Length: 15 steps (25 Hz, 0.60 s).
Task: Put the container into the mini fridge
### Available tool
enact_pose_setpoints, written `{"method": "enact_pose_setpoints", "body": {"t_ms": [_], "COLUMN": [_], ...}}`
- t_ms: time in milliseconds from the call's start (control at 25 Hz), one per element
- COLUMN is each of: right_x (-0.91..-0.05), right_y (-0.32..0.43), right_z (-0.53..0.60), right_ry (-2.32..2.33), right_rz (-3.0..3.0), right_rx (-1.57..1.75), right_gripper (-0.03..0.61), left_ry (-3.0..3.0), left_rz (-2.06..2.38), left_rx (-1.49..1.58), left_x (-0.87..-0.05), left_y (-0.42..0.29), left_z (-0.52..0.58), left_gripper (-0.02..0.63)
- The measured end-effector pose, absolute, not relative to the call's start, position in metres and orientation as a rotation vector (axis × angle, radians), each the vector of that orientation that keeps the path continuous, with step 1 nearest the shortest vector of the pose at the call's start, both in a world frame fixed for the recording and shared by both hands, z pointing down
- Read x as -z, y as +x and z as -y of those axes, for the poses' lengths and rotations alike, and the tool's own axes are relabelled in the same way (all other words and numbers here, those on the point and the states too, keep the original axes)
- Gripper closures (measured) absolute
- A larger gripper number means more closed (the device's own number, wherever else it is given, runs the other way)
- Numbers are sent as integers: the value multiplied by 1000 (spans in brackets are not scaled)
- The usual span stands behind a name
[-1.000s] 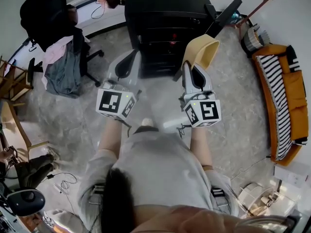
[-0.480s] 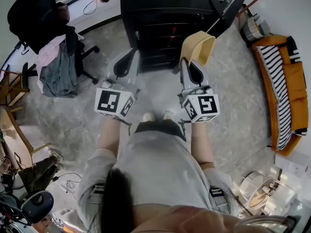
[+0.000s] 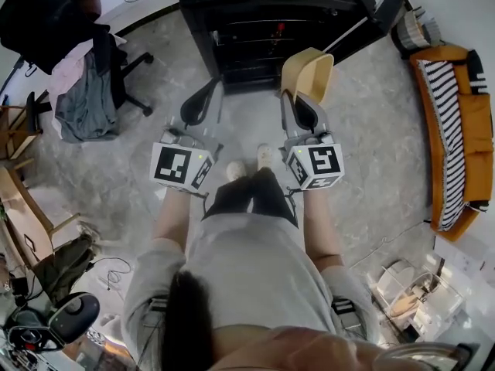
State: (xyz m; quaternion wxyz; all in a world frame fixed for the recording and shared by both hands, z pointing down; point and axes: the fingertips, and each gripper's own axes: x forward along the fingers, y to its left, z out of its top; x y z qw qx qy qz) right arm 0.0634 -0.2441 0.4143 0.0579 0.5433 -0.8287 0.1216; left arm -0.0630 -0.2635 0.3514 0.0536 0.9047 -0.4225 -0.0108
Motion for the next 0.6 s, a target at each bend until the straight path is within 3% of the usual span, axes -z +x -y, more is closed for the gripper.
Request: {"method": "enact_pose_setpoints", "body": {"t_ms": [600], "right_x": [-518], "right_y": [56], "right_z": [296], "right_ry": [1186], "right_rz": [2345], "right_rx": [-228], "right_gripper": [566], "left_ry": [2732], "left_rz": [1354], "left_rx": [18], "left_x": [-387], "left_y": [-66], "left_z": [281], "left_gripper": [612]}}
